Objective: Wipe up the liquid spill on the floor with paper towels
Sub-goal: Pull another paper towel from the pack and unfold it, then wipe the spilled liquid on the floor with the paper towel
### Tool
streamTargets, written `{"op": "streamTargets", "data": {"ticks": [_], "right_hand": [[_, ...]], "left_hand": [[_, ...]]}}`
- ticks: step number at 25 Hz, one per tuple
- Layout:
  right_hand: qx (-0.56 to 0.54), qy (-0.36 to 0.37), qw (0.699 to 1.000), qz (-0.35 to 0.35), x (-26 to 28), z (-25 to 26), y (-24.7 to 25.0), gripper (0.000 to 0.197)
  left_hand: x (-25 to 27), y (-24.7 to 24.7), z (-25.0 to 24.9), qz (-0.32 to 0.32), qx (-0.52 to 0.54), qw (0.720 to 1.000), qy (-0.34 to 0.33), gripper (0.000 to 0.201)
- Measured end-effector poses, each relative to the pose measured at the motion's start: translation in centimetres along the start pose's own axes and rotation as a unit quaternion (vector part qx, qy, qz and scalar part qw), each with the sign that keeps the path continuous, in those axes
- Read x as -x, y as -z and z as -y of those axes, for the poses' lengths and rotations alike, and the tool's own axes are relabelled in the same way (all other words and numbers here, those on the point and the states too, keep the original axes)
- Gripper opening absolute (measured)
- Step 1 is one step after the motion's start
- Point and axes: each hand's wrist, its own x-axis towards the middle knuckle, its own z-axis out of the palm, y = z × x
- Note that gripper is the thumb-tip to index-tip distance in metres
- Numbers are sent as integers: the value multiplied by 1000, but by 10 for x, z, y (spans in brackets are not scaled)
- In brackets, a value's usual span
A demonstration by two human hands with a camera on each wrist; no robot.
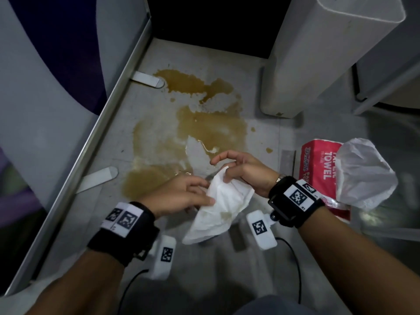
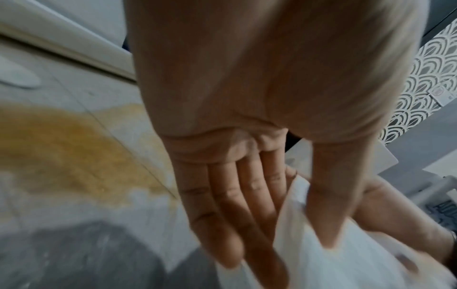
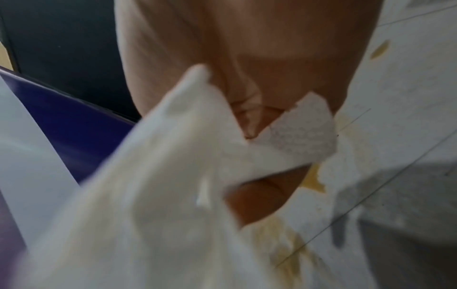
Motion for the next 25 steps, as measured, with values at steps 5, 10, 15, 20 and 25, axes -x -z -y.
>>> {"op": "streamTargets", "data": {"ticks": [5, 10, 15, 20, 25], "right_hand": [[-108, 7, 990, -91, 18, -17, 6, 50], [-119, -33, 989, -86, 34, -66, -13, 35], [-340, -77, 931, -107, 33, -80, -14, 28], [-285, -158, 945, 7, 42, -83, -14, 74], [-258, -165, 950, 54, 37, -75, -16, 76]], "left_hand": [[-7, -12, 12, -126, 135, 983, -2, 17], [-7, -28, 24, -170, 269, 948, -30, 24], [0, -34, 37, -224, 178, 950, -126, 22], [5, -41, 47, -273, -139, 920, -246, 41], [6, -46, 50, -241, -313, 852, -344, 33]]}}
